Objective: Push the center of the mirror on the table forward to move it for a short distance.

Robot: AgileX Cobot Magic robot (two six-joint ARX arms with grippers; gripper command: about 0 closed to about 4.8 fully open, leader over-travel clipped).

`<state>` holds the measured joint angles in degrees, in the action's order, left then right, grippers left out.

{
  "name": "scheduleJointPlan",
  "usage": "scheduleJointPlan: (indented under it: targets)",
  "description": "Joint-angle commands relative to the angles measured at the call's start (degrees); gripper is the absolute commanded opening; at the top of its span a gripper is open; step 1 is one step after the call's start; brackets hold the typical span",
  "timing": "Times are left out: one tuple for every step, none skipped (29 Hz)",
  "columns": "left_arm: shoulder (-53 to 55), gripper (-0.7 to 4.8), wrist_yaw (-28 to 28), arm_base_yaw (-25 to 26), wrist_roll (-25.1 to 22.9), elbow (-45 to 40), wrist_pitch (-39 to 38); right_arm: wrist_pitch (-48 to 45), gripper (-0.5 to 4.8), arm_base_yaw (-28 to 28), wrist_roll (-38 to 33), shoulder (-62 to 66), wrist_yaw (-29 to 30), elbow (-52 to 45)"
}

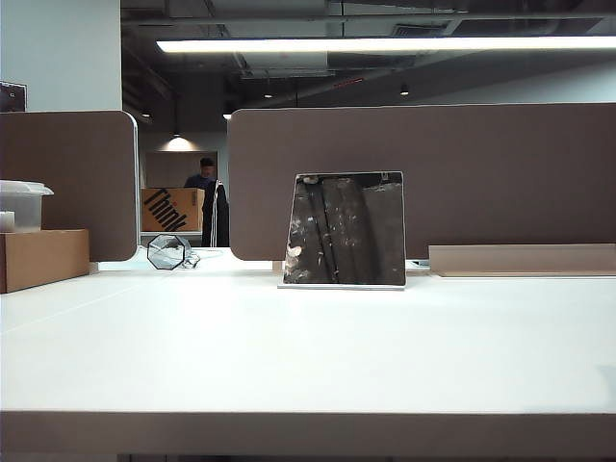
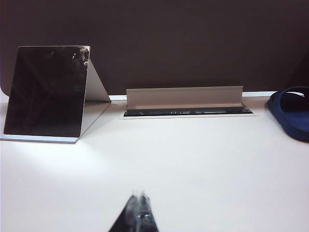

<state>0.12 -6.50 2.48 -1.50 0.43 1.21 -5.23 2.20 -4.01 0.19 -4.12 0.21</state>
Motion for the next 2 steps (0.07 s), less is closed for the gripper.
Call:
scheduleJointPlan:
  targets:
    - [0.04,-0.05,-0.20,-0.02,-0.02,-0.04,0.55,-0.83,-0.04,0.02,-0.24,0.02,-0.26,-0.24]
    - [0.04,-0.05,-0.20,-0.02,-0.02,-0.04,0.55,-0.81,-0.04,0.02,-0.24,0.02,-0.26,-0.24]
